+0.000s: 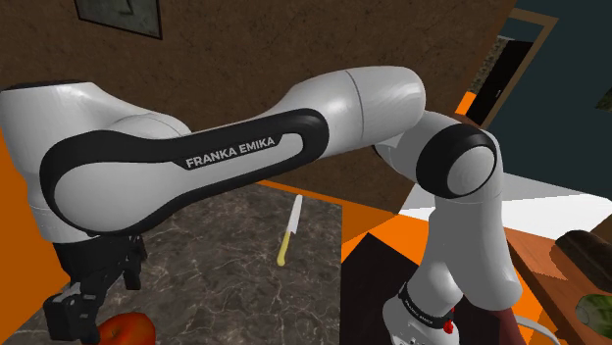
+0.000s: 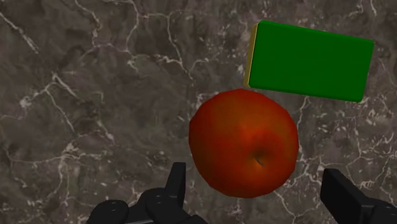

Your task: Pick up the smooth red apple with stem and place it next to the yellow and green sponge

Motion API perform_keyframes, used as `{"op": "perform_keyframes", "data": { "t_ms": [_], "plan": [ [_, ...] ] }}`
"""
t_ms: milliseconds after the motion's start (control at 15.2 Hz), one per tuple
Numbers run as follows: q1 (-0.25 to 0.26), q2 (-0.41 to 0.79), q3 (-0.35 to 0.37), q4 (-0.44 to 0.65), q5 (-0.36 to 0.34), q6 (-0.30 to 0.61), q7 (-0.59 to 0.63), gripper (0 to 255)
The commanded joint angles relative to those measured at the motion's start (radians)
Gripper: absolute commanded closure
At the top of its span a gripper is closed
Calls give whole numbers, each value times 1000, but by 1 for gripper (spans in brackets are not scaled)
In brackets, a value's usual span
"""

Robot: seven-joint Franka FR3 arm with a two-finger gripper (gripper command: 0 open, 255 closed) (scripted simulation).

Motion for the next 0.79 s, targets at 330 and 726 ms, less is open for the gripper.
{"op": "perform_keyframes", "data": {
  "t_ms": [330, 726],
  "plan": [
    [-2, 5, -1, 134, -2, -130, 3, 0],
    [-2, 5, -1, 135, -2, -130, 3, 0]
  ]
}}
